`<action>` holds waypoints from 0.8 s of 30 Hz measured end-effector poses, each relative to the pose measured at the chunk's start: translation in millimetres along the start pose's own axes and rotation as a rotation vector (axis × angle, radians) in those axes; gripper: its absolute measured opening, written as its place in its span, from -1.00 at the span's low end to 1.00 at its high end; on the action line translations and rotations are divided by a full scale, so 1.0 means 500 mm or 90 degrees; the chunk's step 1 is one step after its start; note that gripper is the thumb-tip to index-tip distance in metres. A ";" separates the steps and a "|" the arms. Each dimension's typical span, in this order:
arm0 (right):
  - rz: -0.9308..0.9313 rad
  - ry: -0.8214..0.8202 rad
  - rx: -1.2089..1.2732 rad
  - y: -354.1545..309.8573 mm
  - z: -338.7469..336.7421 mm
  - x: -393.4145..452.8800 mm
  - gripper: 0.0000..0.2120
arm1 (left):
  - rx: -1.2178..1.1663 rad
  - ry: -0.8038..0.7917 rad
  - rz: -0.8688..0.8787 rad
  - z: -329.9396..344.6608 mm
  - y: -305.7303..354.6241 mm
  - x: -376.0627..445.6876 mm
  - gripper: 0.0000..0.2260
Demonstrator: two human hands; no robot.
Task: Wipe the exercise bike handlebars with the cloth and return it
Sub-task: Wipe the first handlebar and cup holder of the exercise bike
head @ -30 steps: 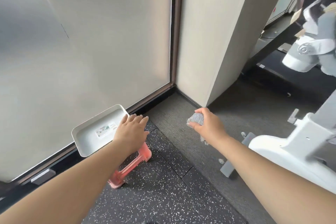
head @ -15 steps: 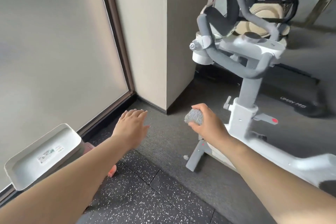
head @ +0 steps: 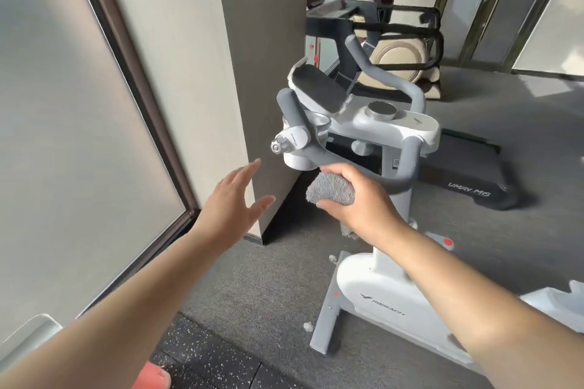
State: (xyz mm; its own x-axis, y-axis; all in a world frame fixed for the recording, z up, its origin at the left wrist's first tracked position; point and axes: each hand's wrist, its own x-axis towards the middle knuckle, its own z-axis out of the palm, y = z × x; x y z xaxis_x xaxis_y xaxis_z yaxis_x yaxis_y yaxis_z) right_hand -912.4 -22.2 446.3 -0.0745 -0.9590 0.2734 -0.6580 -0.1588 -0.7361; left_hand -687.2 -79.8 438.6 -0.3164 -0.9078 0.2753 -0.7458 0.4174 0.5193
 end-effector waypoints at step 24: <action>-0.259 -0.145 0.053 -0.063 -0.077 0.386 -0.77 | 0.097 0.145 -0.127 -0.004 0.132 0.178 -0.64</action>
State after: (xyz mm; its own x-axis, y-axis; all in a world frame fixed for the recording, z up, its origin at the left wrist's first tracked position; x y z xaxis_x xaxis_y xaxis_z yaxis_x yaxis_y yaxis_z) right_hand -934.9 -193.0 546.3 0.3488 -0.8407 0.4143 -0.5371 -0.5416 -0.6467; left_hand -763.4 -132.6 499.2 -0.0289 -0.9314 0.3628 -0.8644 0.2055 0.4588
